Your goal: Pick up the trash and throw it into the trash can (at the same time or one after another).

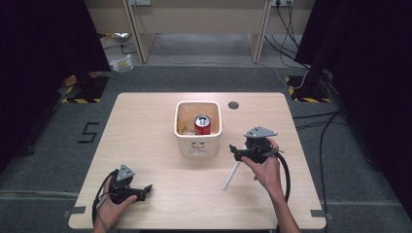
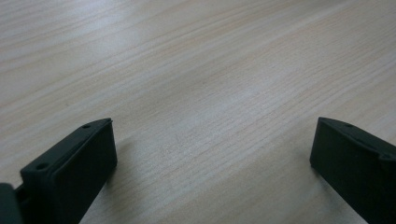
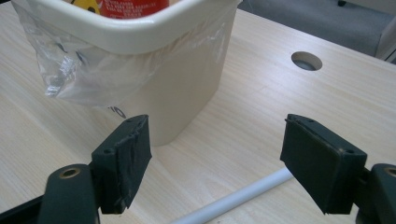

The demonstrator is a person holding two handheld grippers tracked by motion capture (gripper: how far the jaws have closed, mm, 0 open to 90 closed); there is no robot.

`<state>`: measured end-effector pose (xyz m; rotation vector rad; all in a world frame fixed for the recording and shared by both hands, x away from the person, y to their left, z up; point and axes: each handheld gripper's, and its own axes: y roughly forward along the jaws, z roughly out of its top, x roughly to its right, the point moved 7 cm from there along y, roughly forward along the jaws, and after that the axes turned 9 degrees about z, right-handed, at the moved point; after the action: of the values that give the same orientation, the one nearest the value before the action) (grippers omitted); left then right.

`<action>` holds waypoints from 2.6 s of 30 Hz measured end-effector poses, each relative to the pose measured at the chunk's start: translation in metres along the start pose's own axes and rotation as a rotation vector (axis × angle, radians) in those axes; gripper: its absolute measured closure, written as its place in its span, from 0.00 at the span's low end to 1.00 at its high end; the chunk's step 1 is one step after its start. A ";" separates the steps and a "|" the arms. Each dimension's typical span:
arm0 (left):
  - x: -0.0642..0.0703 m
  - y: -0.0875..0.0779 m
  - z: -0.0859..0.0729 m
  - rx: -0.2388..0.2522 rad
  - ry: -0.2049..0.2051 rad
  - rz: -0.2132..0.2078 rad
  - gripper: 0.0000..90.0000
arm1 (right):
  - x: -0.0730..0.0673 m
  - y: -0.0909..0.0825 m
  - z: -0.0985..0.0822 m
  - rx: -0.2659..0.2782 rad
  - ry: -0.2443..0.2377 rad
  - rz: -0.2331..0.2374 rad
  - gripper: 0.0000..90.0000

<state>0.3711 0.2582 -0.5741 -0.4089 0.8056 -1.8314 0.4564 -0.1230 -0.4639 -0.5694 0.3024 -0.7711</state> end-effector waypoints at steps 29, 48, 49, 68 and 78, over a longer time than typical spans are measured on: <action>0.000 -0.001 -0.001 -0.003 -0.001 0.000 0.00 | -0.010 0.023 -0.061 -0.131 0.034 -0.001 0.31; 0.000 -0.001 -0.001 -0.002 -0.003 -0.001 0.00 | 0.009 0.043 -0.087 -0.169 0.101 -0.036 0.35; 0.000 -0.001 -0.001 -0.002 -0.002 0.000 0.00 | 0.010 0.043 -0.088 -0.157 0.110 -0.037 0.37; 0.000 -0.001 -0.001 -0.002 -0.003 0.000 0.00 | 0.028 0.037 -0.087 -0.139 0.041 0.000 0.84; 0.000 -0.001 -0.001 -0.002 -0.004 0.001 0.00 | 0.027 0.031 -0.087 -0.170 0.035 -0.031 0.76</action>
<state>0.3700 0.2590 -0.5740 -0.4131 0.8046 -1.8288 0.4526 -0.1571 -0.5538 -0.7226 0.3948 -0.7904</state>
